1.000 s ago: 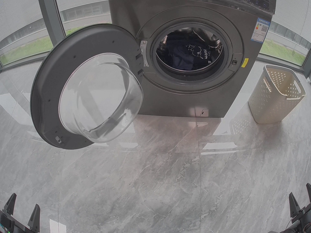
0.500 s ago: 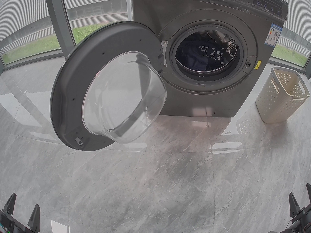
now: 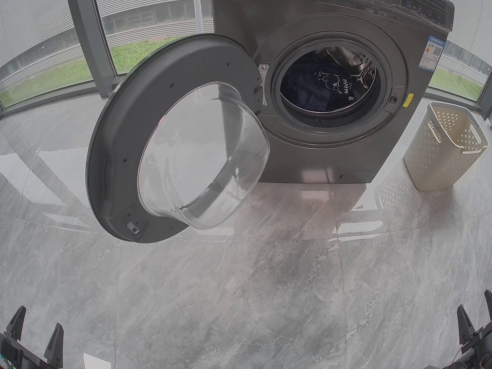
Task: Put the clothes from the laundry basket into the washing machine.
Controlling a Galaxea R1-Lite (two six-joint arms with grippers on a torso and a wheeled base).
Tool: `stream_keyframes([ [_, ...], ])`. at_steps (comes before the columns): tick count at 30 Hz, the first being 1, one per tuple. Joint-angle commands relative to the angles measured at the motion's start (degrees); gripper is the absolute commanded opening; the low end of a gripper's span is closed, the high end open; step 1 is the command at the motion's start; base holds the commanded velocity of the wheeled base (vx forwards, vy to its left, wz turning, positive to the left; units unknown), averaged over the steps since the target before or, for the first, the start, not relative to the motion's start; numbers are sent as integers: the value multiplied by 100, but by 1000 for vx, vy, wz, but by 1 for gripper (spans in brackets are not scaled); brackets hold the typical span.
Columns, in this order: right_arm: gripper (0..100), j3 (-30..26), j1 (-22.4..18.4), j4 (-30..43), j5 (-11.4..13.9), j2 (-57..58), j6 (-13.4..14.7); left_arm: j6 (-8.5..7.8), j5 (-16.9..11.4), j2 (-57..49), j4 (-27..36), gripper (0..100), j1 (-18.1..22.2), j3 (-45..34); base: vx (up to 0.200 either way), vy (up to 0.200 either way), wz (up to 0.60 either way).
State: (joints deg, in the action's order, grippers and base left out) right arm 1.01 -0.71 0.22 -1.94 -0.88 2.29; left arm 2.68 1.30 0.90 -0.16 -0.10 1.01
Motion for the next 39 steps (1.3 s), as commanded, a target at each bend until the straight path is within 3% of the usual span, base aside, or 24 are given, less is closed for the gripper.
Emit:
stream_keyframes([
  [1,100,-92,0,4,0,53,-1,-5,1,-64,-2,100,1,-92,0,0,0],
  [4,100,-92,0,4,0,53,-1,-48,1,-81,-11,100,19,-101,0,0,0],
  [6,100,-92,0,-4,0,53,-1,-172,-7,-81,-2,100,27,-101,0,0,0],
  [8,100,-92,0,-4,0,53,-1,-110,-16,-90,7,100,36,-92,0,0,0],
  [10,100,-92,0,-4,0,53,-1,-180,-16,-90,-11,100,36,-101,0,0,0],
  [12,100,-92,0,4,0,53,-1,-66,-25,-90,-142,100,36,22,0,0,0],
  [15,100,-92,0,4,0,53,-1,48,-245,103,-230,100,19,839,0,0,0],
  [21,100,-92,-8,-4,0,53,8,31,-1739,2511,-274,100,-43,1709,0,0,0],
  [23,100,-92,-8,-4,0,53,8,119,-2003,3127,-652,100,-52,1850,0,0,0],
  [26,100,-92,-8,-4,0,53,-1,110,-2275,3926,-1303,100,-52,1947,0,0,0],
  [30,100,-92,-8,-4,0,53,8,39,-2433,4586,-1689,100,-245,2193,0,0,0],
  [33,100,-92,-8,4,0,53,-1,101,-2398,5025,-1707,100,-553,2492,0,0,0],
  [39,100,-92,-8,-4,0,53,8,66,-2407,5869,-1970,100,-816,2861,0,0,0],
])
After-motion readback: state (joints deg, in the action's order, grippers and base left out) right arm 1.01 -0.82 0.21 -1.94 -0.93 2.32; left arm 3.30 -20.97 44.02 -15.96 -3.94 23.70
